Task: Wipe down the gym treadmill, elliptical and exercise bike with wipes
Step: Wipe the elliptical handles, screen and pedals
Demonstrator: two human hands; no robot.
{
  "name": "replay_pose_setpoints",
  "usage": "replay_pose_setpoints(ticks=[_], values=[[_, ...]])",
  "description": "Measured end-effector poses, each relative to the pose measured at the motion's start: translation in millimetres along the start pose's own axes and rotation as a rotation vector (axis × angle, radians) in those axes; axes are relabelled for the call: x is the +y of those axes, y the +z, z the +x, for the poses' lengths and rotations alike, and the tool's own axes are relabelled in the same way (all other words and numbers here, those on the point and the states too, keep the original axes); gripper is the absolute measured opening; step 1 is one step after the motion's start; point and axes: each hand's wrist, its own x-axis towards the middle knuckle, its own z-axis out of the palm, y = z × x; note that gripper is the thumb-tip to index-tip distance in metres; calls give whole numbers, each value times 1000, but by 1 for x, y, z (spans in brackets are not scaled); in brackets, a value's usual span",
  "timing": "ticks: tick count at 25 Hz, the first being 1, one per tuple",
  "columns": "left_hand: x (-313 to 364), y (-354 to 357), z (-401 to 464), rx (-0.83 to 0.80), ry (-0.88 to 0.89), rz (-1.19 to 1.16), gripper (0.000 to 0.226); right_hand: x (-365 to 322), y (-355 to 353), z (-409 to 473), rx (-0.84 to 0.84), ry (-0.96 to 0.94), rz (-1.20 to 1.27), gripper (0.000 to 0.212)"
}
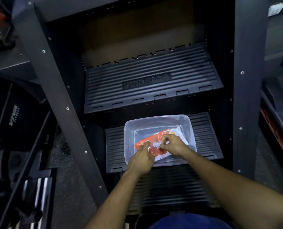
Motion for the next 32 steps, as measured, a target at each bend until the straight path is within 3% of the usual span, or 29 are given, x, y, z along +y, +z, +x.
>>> replay_pose_setpoints(ticks=[3, 6, 11, 13, 16, 20, 25, 28, 30, 32], values=[[1, -1, 5, -6, -1, -48, 63, 3, -1, 4, -83, -25, -84, 27], [1, -3, 11, -102, 88, 106, 71, 5, -2, 9, -75, -69, -223, 28], [6, 3, 25, -170, 178, 318, 41, 5, 9, 15, -78, -113, -472, 10], [5, 6, 30, -144, 159, 323, 31, 10, 15, 20, -46, -101, -494, 18], [2, 9, 35, -151, 96, 262, 32, 10, 14, 24, -41, -70, -460, 12], [14, 13, 42, -27, -104, 150, 45, 7, 3, 26, -115, -61, -362, 26], [19, 11, 46, 79, -171, 92, 11, 10, 0, 21, -87, -57, -305, 36], [7, 7, 43, 33, -156, -2, 12, 8, 2, 22, -74, -35, -311, 41], [1, 6, 42, 9, -152, -69, 16, 6, 3, 22, -78, -4, -332, 36], [-2, 4, 41, -10, -133, -154, 16, 4, 5, 23, -72, 10, -372, 18]])
